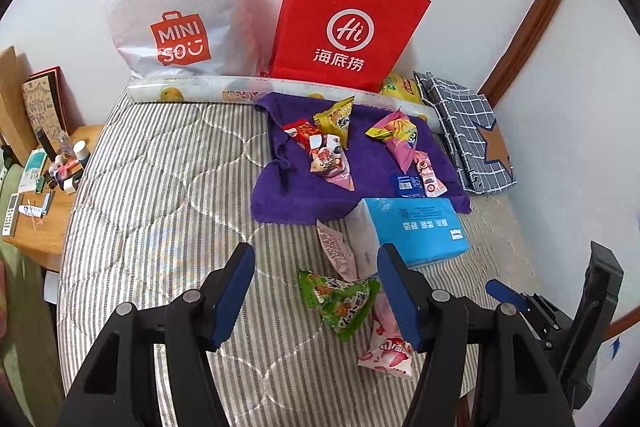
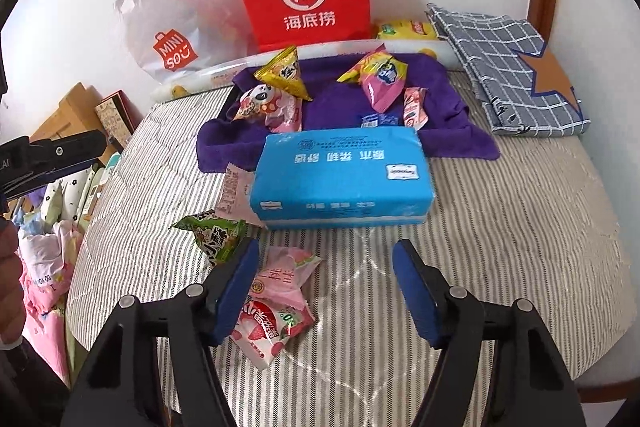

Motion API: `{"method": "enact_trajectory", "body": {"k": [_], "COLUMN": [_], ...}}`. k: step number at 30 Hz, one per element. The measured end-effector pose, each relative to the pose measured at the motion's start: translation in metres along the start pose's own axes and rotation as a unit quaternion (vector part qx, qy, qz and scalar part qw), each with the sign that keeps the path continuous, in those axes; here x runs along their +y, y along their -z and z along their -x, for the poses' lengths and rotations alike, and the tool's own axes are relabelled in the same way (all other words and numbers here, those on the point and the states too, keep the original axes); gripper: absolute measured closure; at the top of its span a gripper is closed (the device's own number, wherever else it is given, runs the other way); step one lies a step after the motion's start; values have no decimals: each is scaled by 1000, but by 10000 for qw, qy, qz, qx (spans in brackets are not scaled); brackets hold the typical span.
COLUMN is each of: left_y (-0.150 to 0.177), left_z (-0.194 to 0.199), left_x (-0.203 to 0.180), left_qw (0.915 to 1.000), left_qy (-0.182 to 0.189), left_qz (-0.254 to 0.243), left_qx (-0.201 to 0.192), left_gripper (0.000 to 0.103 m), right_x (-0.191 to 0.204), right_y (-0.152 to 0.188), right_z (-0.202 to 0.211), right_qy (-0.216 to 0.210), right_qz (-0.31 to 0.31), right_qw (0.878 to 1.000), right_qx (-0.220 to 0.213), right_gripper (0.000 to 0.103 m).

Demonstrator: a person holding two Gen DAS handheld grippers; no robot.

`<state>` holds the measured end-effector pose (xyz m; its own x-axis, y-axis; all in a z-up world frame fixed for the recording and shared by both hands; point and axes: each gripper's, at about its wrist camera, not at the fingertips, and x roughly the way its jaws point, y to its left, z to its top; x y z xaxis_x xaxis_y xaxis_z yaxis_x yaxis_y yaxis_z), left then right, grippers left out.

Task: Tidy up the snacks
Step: 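Move the right tool down to the pink peach-print snack packet, then close the right tool on the pink peach-print packet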

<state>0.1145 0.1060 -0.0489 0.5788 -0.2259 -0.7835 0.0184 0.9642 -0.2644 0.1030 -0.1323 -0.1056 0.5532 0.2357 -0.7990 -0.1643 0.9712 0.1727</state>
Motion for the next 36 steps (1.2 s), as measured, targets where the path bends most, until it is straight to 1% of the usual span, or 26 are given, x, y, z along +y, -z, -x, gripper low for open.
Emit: {"method": "enact_trajectory", "body": {"k": [7,11,20,31,36], "left_y": [-2,-3,-7,-9,-8], "left_z": [-11,-18,-37,-50,-54], "left_x": [11,15,22,31,29], "left_qw": [10000,9999,9995,9990,9987], "left_qy": [7,37,82,116,115], "left_qz": [26,50,59,106,61], "left_qx": [85,140,309,428,491], "left_gripper": [41,41,41,41,41], "right_x": [11,15,22,28,32], "right_y": [2,3,6,11,12], "right_z": [-22,-36,-67,-102,-104], "right_qy": [-7,-5,-62,-107,-45], "right_qz": [81,99,134,193,356], "right_qw": [9997,9992,9972,9930,9930], "right_qx": [240,380,727,1164,1129], "right_gripper": [43,51,52,52,52]}}
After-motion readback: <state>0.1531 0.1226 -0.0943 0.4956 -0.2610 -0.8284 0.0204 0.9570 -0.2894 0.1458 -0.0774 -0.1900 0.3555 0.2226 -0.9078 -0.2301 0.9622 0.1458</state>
